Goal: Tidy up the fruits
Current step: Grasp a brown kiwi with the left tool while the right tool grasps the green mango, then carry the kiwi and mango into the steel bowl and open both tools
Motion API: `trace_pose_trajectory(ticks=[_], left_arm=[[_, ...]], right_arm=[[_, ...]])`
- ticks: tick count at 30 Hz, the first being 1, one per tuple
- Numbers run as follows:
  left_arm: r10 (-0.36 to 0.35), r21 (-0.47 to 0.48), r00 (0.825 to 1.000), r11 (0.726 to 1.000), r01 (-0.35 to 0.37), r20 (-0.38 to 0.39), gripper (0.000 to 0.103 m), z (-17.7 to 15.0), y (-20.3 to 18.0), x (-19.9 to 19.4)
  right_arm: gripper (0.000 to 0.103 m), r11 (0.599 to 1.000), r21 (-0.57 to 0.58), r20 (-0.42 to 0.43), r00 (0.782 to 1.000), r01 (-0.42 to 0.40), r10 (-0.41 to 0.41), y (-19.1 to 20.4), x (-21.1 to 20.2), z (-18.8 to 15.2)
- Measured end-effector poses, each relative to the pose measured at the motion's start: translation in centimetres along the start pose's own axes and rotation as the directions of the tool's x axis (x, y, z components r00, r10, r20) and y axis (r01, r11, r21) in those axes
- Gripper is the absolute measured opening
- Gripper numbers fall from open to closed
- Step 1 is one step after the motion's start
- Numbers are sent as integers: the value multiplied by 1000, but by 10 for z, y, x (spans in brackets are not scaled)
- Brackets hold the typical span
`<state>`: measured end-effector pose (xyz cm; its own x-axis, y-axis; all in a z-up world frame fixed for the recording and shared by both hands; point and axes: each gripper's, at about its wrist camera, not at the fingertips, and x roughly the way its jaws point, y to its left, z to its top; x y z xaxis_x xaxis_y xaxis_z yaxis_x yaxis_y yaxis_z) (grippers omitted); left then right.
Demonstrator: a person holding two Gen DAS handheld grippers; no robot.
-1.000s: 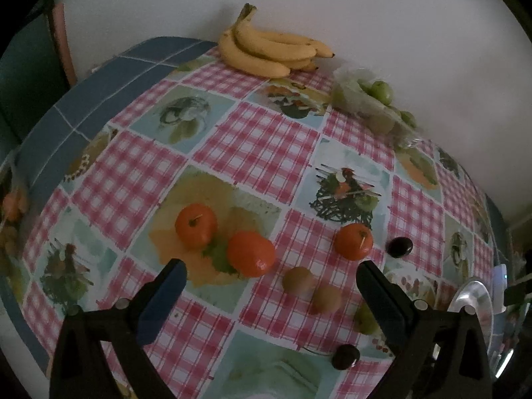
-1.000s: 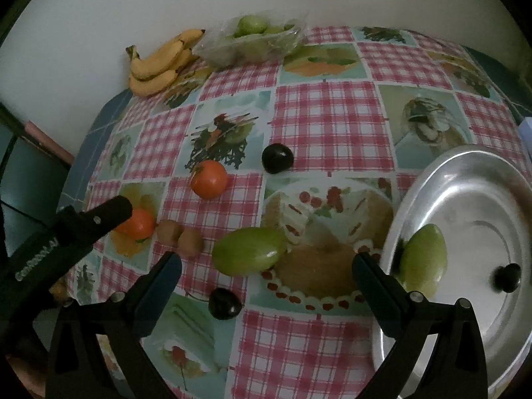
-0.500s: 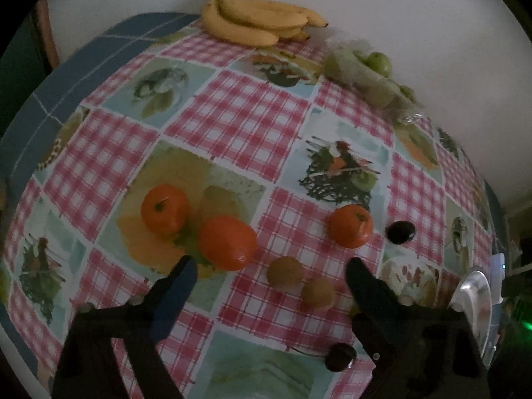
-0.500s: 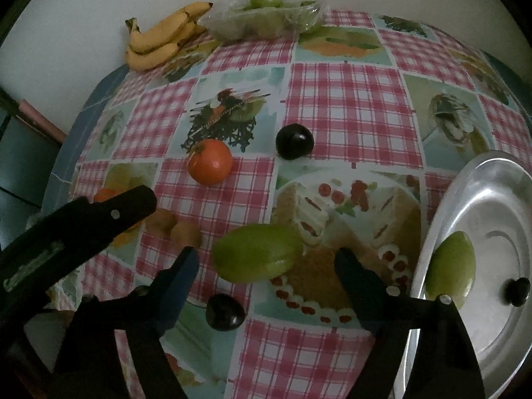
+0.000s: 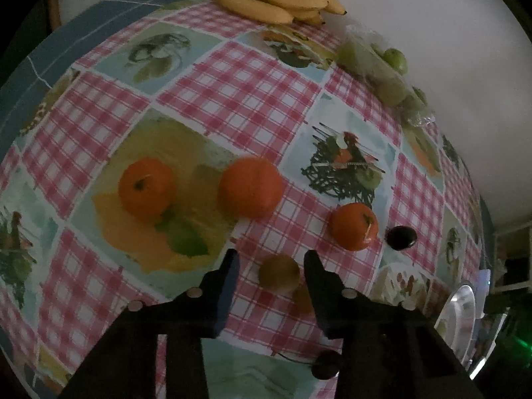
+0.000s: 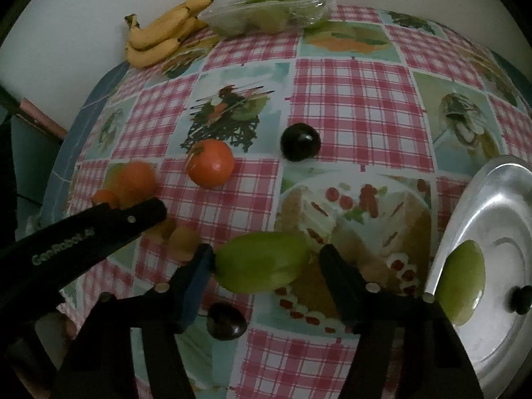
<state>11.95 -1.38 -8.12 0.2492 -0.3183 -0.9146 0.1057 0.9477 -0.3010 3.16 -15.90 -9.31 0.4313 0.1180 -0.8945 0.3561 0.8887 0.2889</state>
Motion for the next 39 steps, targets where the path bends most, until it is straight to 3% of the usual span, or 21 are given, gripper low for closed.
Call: trace_pose_trajectory(ticks=[5,8,18,28,39], left_arm=[[4,-9,1000,1000,-4,-10,38,-1,-1,4],[-7,-11,1000,1000,7,-10,29,-1,-2,4],[-36,-25,999,999,36,23,29,1,-2,-7],[-48,26,989,999,45,142,29,9,-14,-48],[-14,122,973,992,-15,232,29,3,-32,-72]], right_arm=[[60,1000,-10,-1,1000,2,-2,5,2,1],[60,1000,-6,-4,1000,-3,3,4,1,1],[60,1000,18,12,1000,-5,5,-4,-8,0],[60,999,47,81,997,-13,9,-7,-44,3],[60,994,106,105,994,7,-18,-29,-66,-2]])
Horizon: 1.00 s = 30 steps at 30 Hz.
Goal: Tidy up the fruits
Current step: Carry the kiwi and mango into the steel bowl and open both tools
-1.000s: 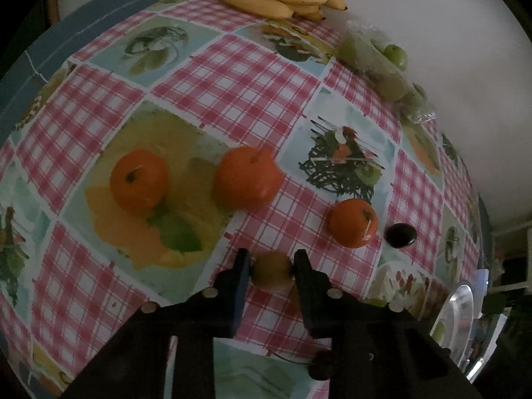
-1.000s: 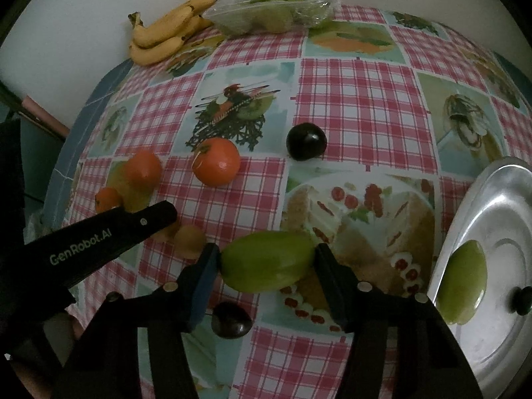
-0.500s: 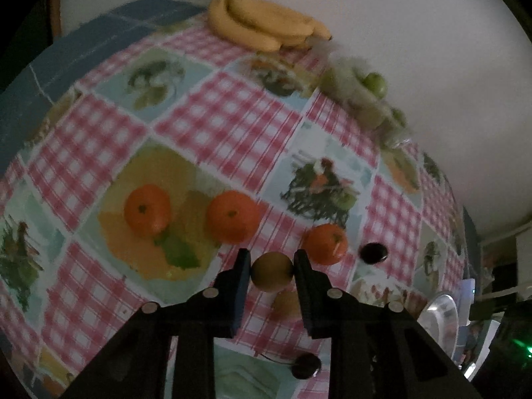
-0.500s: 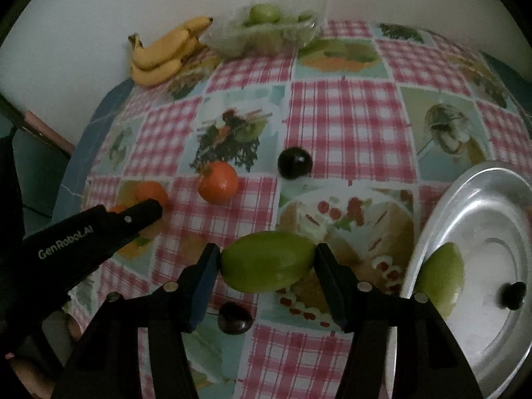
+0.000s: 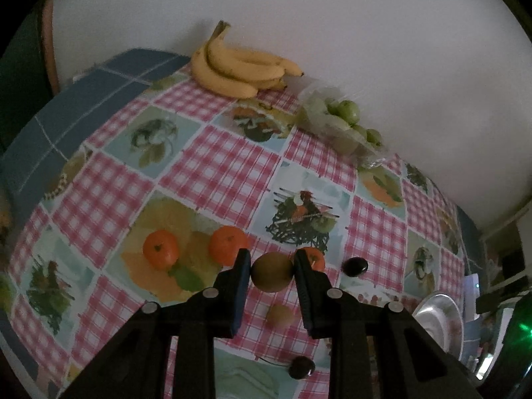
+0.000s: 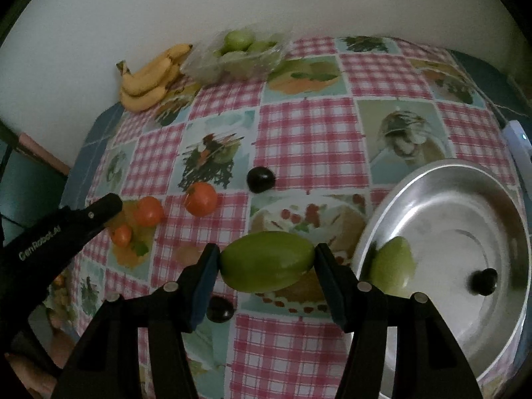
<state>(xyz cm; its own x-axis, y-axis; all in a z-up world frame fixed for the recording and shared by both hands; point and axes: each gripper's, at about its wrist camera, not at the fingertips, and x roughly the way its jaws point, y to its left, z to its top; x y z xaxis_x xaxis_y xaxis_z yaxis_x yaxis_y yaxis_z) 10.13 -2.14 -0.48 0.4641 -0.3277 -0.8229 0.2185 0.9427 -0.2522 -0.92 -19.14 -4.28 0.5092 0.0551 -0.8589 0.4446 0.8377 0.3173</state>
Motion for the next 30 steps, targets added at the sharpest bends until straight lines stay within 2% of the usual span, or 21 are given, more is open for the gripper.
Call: trace_pose_trajectory(ticks=[8,11,19,24,30], left_arm=[[9,36,1000,999,-10,20,29,-4,-10,-7],[7,53,1000,999,-8,15,29,-8,-17,-8],[-34,165,999,986,39,-29,29,-28,-61,-6],[-74,279,994,956,93,-77,29,-51,-102,-5],[-142,416,974,886,205,-179,29,-95,-155,-5]], right_arm=[[60,997,70,18,1000,23,-25,-28,-14,1],[60,993,104,16,998,54,-56,-44,-18,0],[60,965,235,18,992,119,-126,-101,-32,-6],[60,932,326,17,985,157,-172,-139,-43,-13],[60,906,390,33,981,164,-192,-168,-58,-20]])
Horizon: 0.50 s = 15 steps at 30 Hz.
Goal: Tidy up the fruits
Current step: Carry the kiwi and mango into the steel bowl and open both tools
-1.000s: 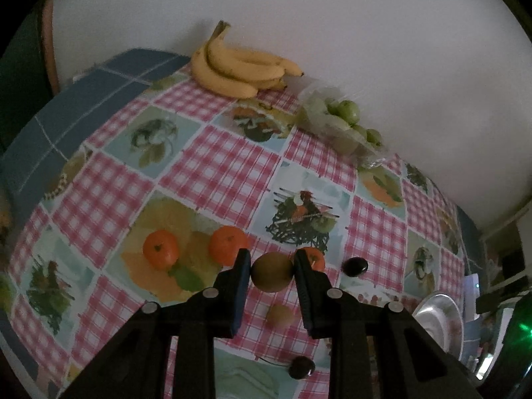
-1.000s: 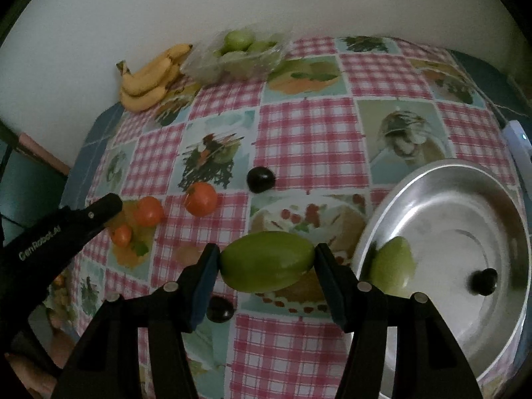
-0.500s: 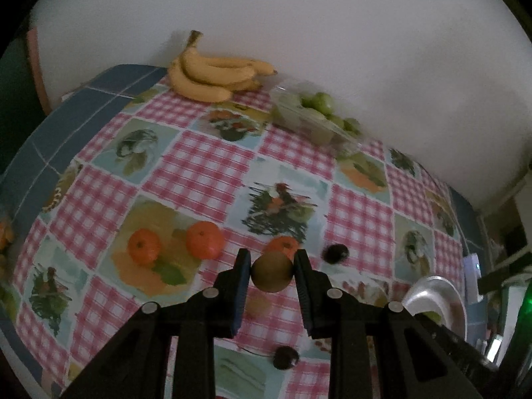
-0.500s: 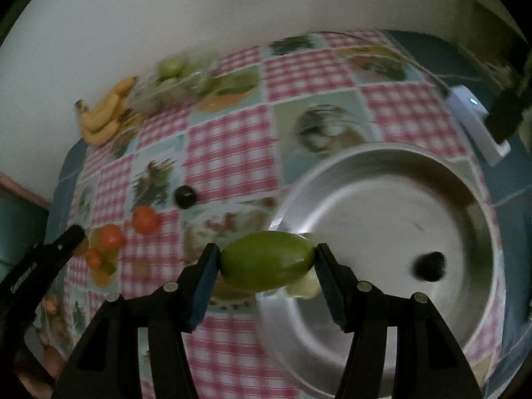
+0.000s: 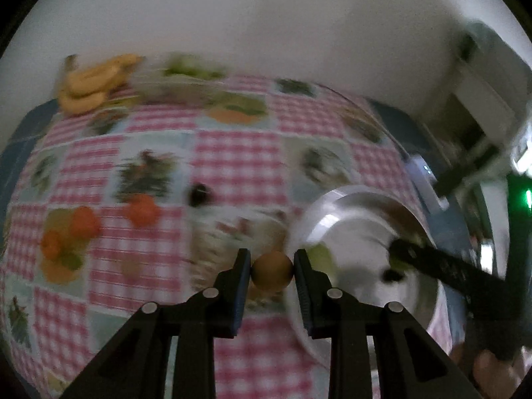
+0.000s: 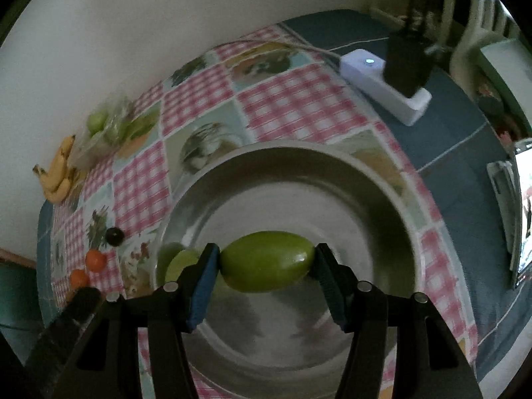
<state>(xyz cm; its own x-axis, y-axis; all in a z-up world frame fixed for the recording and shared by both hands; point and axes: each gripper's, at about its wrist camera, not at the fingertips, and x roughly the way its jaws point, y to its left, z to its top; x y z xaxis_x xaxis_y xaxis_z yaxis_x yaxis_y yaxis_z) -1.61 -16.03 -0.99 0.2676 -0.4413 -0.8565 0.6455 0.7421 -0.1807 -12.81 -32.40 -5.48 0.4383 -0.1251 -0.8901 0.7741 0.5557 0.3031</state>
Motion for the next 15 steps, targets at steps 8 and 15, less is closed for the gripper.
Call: trace_pose_trajectory(ticks=[8,15], left_arm=[[-41,168,997,984,52,-69,29,-23,-55,22],[-54,163,993,984,71,-106,29,-28,-56,37]], right_arm=[[61,1000,7,2,1000,-16,16,-4,-3,1],[61,1000,-2,-29,999,-16,16,1,5,-2]])
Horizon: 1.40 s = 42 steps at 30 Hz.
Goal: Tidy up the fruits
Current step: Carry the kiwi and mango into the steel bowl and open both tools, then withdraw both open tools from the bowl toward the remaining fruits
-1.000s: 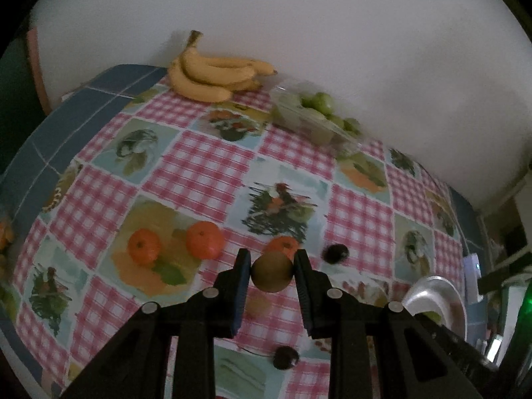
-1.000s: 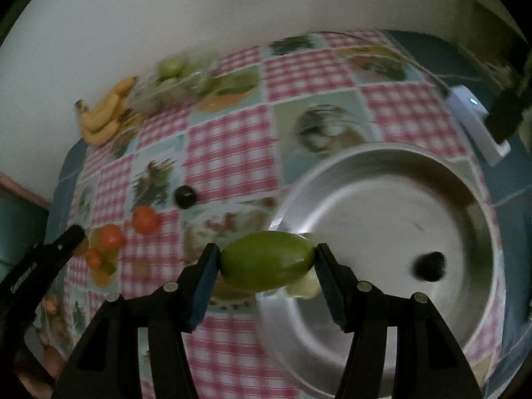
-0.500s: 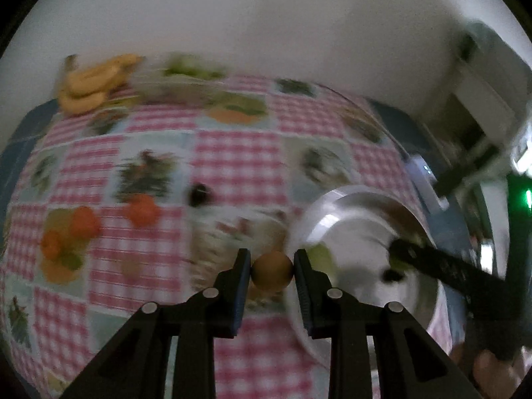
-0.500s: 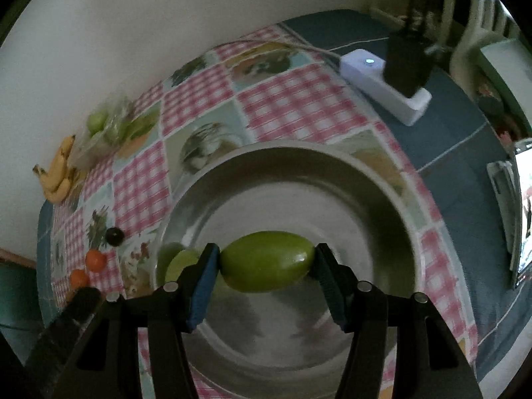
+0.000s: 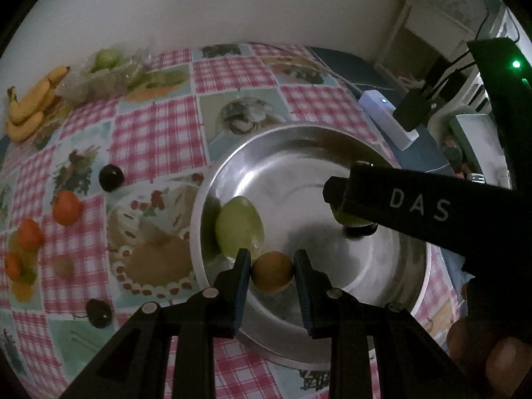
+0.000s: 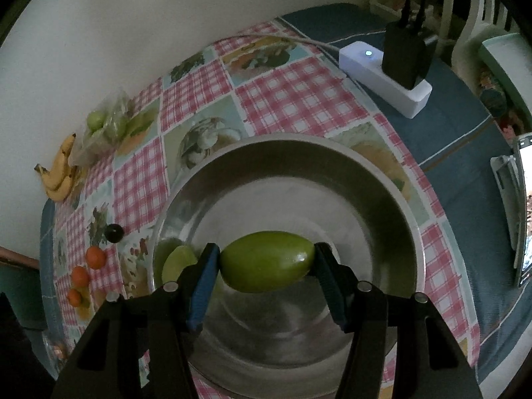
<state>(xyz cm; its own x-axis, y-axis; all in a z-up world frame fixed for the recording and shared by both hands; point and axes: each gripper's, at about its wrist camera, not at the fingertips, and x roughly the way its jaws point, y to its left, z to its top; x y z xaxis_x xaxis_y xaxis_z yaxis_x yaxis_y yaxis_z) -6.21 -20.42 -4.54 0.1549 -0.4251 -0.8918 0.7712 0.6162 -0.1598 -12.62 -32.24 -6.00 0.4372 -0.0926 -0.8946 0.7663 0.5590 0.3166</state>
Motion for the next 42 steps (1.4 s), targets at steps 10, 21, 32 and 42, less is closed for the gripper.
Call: trace_pose_trajectory(ticks=[10,21,32,42], left_arm=[[7,-2,1000,1000,-7,-24,29,-1,4,12],[17,4,999,1000,-17,-43,29,-3,6,17],[12,5,998,1000,-12,-55,35,-2,5,19],[4,-8,999,1000,-5,-37,63,0,7,11]], right_arm=[[61,1000,-7,-37,999,3,-3,4,11,-3],[61,1000,-20,-49,999,13,-14,8,15,-4],[62,1000,-27,-35,999,5,-6,10,11,-3],[62,999,-34,-4,1000,0,-1,13,4,-1]])
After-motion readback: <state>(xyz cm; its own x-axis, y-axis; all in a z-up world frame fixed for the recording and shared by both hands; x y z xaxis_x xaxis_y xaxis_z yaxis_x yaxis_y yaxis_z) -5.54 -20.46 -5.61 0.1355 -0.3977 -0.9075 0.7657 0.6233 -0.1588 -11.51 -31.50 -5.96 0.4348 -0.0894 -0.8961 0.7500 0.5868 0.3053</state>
